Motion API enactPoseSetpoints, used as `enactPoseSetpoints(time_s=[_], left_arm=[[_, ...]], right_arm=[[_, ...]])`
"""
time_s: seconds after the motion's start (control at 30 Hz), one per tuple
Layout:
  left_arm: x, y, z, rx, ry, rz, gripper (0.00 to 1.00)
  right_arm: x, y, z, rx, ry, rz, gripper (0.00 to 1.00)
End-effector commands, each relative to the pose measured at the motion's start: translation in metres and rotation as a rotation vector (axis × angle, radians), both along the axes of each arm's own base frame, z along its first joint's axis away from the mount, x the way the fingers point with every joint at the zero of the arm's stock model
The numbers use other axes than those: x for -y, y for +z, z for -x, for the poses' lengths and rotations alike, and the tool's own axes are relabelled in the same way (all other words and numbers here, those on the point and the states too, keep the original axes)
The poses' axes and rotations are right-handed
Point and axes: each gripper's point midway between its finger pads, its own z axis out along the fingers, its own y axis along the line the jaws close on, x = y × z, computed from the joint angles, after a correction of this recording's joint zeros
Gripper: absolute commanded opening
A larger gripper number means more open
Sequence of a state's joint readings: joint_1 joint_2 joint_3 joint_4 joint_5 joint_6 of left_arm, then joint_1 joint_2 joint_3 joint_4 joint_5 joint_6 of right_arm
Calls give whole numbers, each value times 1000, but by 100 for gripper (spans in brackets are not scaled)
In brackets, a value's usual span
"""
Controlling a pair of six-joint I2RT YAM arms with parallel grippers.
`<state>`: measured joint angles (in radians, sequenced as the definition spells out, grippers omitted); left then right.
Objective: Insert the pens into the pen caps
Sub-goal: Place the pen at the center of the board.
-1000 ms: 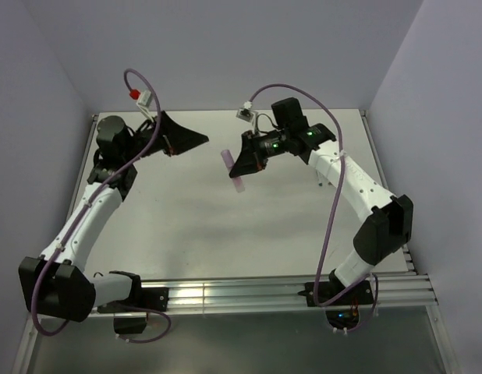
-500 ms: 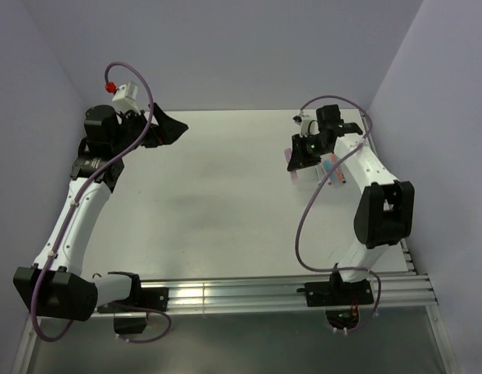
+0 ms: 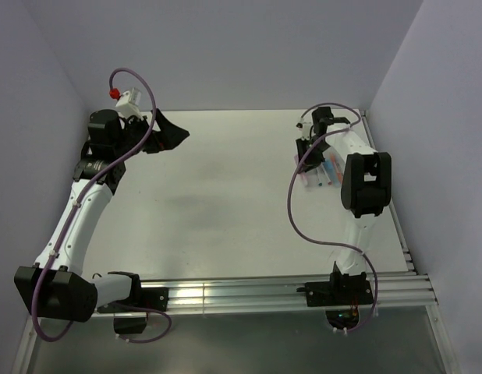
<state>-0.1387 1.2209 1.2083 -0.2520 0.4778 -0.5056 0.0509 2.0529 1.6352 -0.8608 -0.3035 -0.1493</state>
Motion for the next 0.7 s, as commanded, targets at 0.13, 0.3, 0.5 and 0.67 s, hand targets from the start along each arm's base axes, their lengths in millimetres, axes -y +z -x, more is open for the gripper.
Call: enactPoseSetpoints(time_s=[0.13, 0.3, 0.5, 0.67], left_arm=[[2, 17, 4, 62, -27, 17, 99], [2, 17, 3, 52, -26, 31, 99], [2, 19, 4, 50, -34, 34, 99], [2, 19, 4, 49, -33, 37, 100]], right_arm=[[24, -4, -16, 3, -29, 37, 2], [40, -14, -21, -13, -70, 46, 3], [47, -25, -25, -38, -101, 32, 7], [53, -29, -26, -52, -128, 23, 15]])
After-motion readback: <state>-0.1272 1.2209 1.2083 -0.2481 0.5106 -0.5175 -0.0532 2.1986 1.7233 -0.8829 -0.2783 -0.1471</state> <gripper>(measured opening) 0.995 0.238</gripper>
